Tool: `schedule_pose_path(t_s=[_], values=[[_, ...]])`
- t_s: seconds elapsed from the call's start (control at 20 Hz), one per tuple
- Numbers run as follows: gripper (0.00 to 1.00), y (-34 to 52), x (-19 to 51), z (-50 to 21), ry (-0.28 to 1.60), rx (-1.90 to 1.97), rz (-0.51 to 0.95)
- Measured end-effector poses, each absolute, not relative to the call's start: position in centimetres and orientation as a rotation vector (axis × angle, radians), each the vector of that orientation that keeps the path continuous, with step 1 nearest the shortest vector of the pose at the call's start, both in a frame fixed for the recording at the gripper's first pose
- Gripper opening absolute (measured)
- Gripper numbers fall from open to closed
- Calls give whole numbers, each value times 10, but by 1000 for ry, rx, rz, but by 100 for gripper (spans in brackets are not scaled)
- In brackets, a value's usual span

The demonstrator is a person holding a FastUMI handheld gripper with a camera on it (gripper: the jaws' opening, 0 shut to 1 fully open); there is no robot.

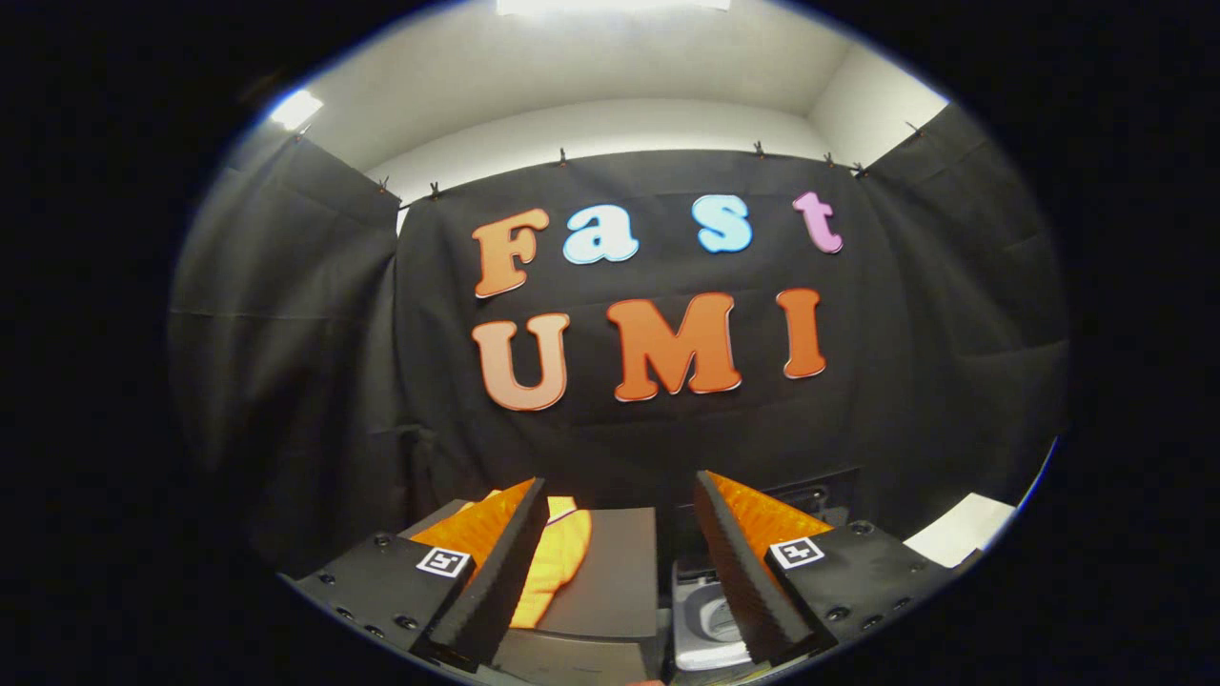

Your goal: Put the clothes into the washing machine and then close the washing machine lid.

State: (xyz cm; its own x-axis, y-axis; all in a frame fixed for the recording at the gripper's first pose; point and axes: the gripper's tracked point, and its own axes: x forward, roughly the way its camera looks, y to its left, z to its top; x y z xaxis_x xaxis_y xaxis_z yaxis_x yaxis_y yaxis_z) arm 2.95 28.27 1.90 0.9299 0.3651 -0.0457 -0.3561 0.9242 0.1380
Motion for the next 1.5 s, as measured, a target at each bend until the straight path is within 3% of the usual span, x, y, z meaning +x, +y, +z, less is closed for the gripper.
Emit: schedule_pose_path(t_s=[0.4, 0.8, 1.2, 1.5], values=[[98, 446, 67, -30, 317, 160, 620], [98, 481, 119, -121, 540, 75, 520], [99, 488, 131, -166, 603, 23, 459], [91, 487, 127, -171, 609, -59, 481]])
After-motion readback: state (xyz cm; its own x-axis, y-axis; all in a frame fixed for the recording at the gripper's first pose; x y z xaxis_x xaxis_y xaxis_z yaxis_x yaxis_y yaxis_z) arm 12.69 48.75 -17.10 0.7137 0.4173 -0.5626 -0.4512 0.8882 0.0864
